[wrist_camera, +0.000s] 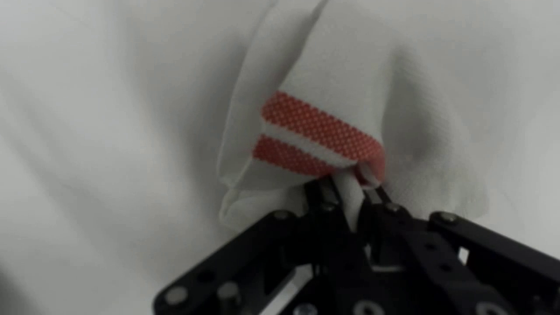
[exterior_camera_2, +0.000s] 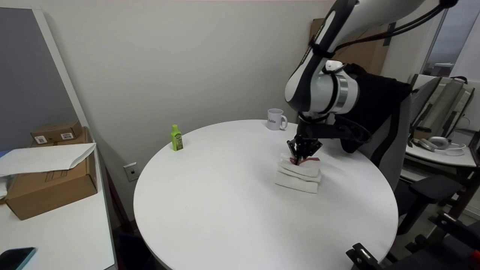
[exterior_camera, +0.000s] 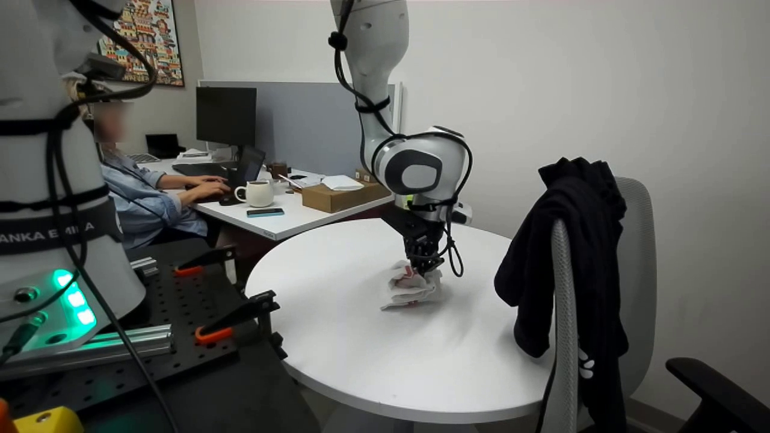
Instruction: Use the towel to wipe the table then unfold it.
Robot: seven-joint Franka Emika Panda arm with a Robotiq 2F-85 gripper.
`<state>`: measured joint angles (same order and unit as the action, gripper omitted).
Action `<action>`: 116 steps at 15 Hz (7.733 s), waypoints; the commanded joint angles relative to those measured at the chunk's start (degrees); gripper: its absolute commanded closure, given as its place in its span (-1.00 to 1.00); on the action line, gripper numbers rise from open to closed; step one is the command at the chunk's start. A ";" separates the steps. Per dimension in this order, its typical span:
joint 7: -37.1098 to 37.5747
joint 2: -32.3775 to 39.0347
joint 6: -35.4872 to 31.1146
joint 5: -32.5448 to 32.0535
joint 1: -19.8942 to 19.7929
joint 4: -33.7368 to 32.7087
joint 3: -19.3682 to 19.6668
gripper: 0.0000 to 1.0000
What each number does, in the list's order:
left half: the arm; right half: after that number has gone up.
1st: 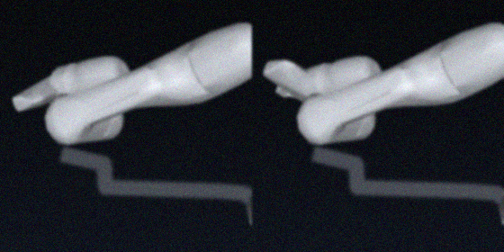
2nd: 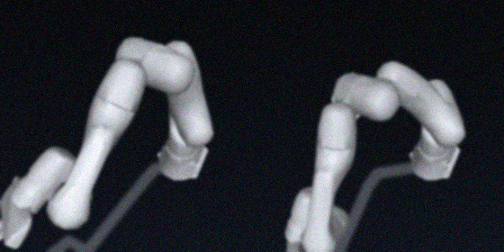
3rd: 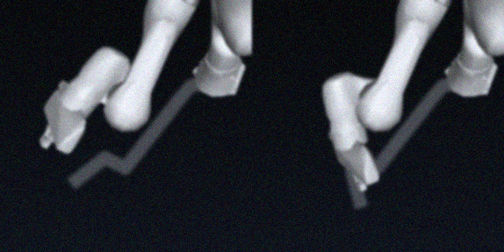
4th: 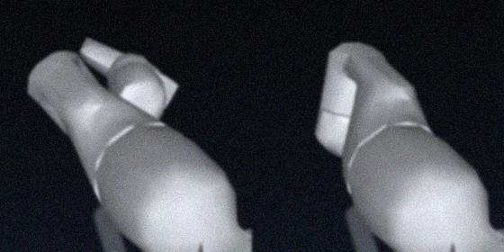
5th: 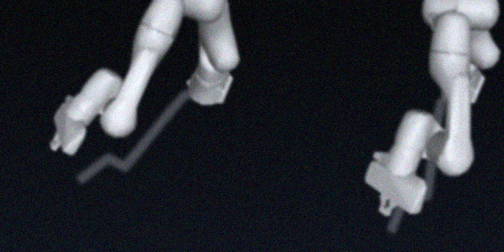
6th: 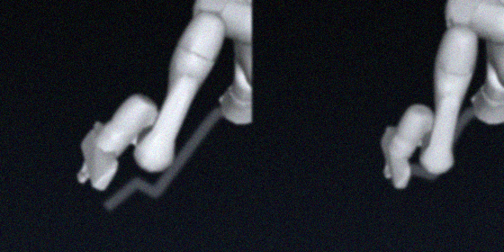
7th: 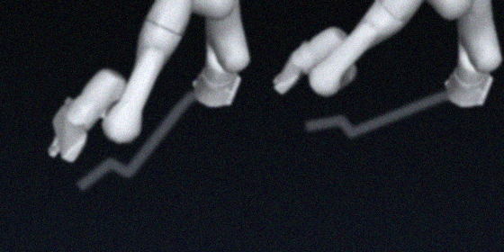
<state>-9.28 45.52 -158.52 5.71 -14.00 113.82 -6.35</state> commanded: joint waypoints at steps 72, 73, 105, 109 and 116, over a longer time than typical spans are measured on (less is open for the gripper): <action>5.26 5.82 14.56 -24.02 20.98 1.33 10.51 0.93; 6.47 6.97 14.97 -24.11 21.90 -0.81 10.59 0.93; 15.69 11.57 16.75 -9.52 15.53 -28.83 7.34 -1.00; 13.48 5.32 14.94 -8.93 14.57 -21.44 6.61 -1.00; 1.78 -1.20 20.30 -9.02 11.93 -13.11 1.51 -1.00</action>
<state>-2.02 48.16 -140.57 -4.44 -1.08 96.09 -2.98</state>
